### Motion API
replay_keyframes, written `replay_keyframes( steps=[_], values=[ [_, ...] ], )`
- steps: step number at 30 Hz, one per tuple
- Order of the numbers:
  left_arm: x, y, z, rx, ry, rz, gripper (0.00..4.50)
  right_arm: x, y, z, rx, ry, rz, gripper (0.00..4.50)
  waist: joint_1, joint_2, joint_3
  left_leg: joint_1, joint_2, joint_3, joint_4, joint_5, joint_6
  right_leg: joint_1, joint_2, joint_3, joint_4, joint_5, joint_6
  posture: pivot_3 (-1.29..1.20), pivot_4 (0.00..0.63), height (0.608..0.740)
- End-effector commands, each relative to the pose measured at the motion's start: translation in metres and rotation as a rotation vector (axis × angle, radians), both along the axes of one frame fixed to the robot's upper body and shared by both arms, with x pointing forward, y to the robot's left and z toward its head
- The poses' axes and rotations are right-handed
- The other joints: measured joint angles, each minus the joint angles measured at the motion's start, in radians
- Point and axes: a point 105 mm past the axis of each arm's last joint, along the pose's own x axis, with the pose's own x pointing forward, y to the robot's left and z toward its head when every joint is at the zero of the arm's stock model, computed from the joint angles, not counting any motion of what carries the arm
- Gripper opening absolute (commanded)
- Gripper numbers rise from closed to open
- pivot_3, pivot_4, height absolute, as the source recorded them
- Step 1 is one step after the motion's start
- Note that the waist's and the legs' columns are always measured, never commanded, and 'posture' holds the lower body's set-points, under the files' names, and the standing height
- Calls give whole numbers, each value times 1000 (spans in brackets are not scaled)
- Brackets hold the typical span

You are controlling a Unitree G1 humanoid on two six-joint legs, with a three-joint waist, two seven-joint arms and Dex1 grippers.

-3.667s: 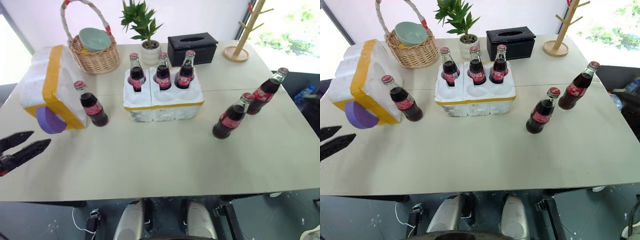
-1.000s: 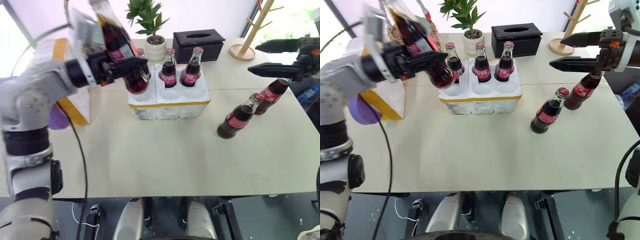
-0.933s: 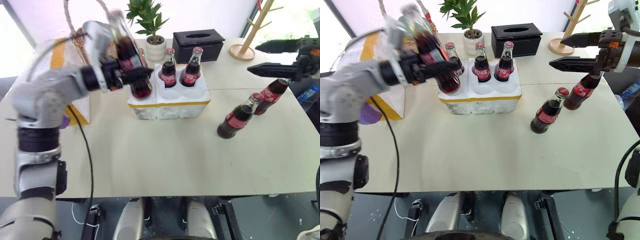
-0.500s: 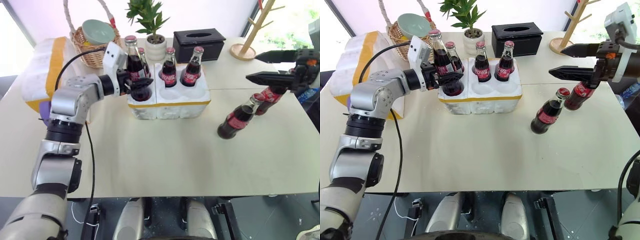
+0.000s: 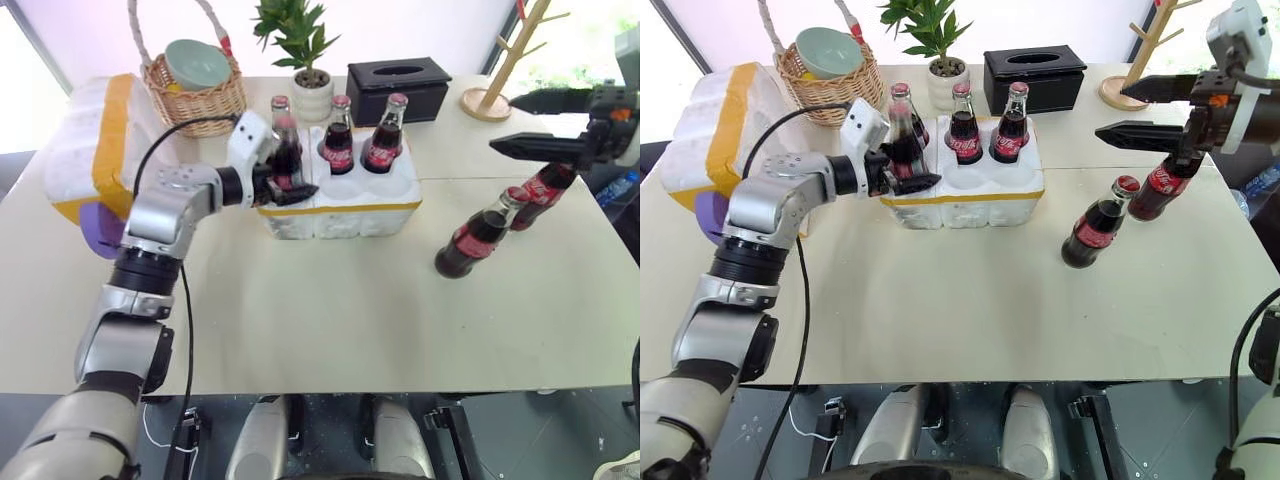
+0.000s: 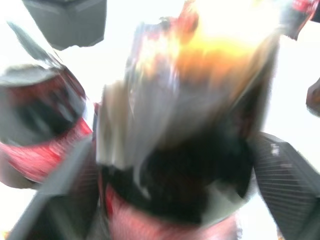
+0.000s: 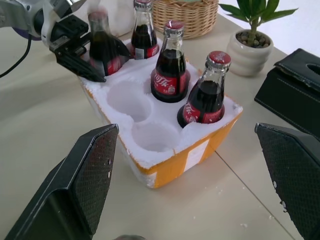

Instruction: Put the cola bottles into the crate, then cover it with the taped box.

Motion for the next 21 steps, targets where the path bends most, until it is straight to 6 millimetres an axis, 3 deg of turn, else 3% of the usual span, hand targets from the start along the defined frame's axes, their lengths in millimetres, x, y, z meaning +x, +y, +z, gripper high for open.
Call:
replay_keyframes(
  steps=[1,6,8,10,13,16,18,21],
  values=[
    [-5,3,12,-39,-19,-15,4419,0,3,11,-18,-48,12,4500,0,0,0,0,0,0,0,0,0,0,0,0,0,0,0,0,150,736],
    [-20,14,42,-133,-36,-74,4419,1,1,23,-40,-81,21,4500,-3,0,0,0,0,0,0,0,0,-1,0,0,0,0,0,0,150,736],
    [-33,23,65,-184,-47,-131,4419,-2,-5,42,-13,-130,12,4500,-4,0,0,0,1,0,0,0,0,-1,0,0,1,0,0,0,150,736],
    [-53,36,95,-238,-62,-207,4419,-10,-20,75,77,-212,-43,4500,-6,0,0,-1,1,1,0,0,0,-2,1,1,1,0,0,0,150,736],
    [-84,44,121,-273,-56,-332,4419,-25,-45,91,122,-236,-119,4500,2,0,0,-2,1,0,-1,0,0,-3,1,1,-1,0,0,0,150,736],
    [-117,43,123,-220,-19,-475,4419,-50,-67,90,118,-236,-160,4500,2,0,0,-1,1,-1,-2,-1,1,1,2,1,-2,0,0,0,150,736],
    [-133,39,108,-150,24,-536,4419,-66,-79,69,96,-170,-188,4500,-2,-1,0,-1,0,1,-2,-2,2,1,0,3,-3,0,0,0,150,736],
    [-141,33,90,-93,64,-557,4419,-85,-84,40,82,-80,-213,4500,-3,0,-1,3,1,3,-1,-1,1,2,1,4,-1,0,0,0,150,736]
  ],
)
